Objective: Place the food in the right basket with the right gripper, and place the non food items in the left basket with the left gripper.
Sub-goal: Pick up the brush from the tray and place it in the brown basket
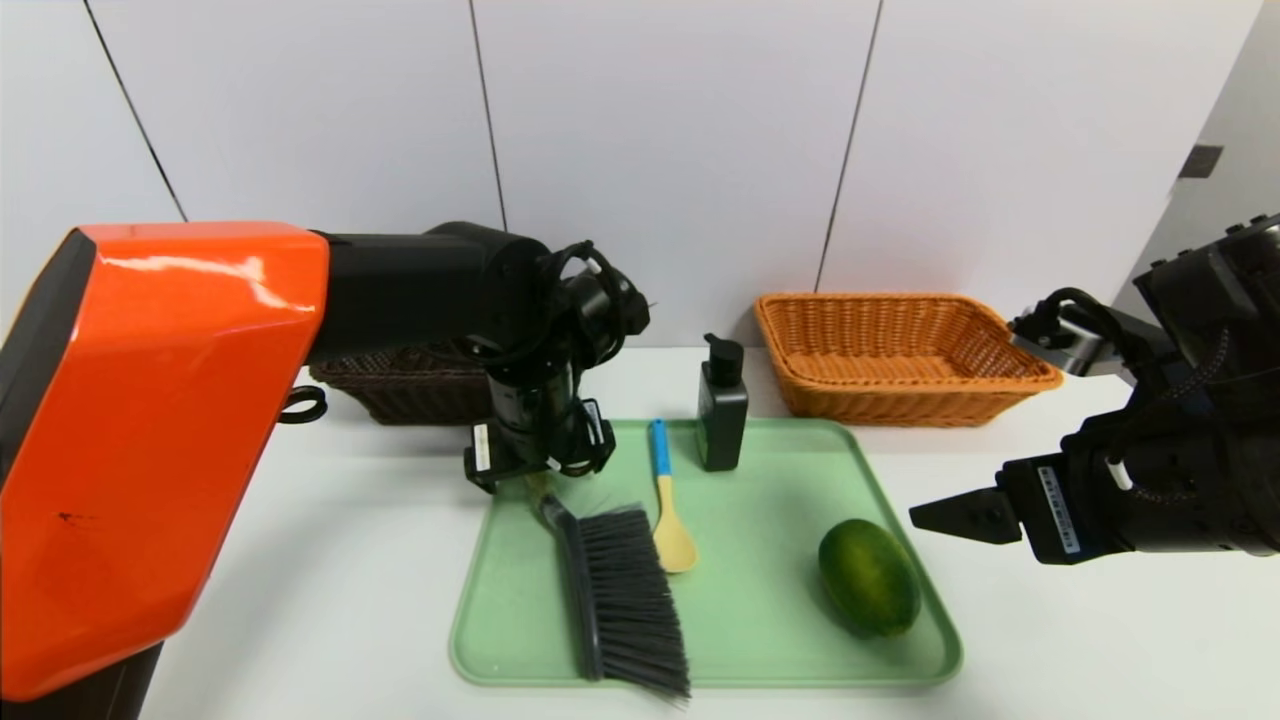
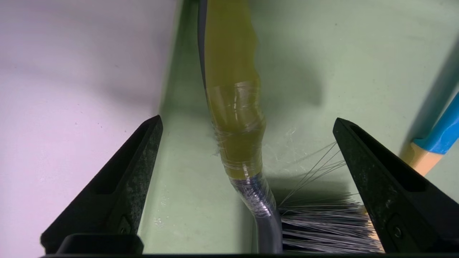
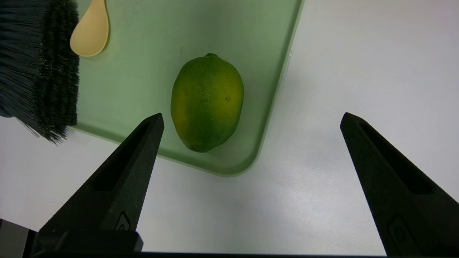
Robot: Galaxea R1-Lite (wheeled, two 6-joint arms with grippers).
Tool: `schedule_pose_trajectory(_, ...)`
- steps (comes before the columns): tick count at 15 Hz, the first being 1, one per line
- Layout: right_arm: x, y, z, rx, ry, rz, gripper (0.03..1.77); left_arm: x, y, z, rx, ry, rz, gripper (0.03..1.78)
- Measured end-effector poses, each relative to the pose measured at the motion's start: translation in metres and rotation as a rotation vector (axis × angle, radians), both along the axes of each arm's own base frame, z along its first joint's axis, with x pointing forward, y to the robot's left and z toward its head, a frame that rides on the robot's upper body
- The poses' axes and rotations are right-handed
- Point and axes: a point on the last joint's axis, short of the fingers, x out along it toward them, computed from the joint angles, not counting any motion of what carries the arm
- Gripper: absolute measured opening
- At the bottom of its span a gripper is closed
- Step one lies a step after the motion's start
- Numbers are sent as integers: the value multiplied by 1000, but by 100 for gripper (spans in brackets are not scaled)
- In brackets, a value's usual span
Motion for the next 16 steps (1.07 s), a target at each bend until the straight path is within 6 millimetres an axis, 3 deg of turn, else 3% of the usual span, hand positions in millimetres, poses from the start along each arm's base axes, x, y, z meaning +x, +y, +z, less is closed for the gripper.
schedule_pose_trajectory(7, 0, 0, 1, 2, -2, 0, 170, 2, -7, 1, -22, -40, -23, 169)
schedule_pose_trajectory(16, -4, -2, 6, 12, -24, 0, 170, 14, -9, -21, 3, -20, -9, 169)
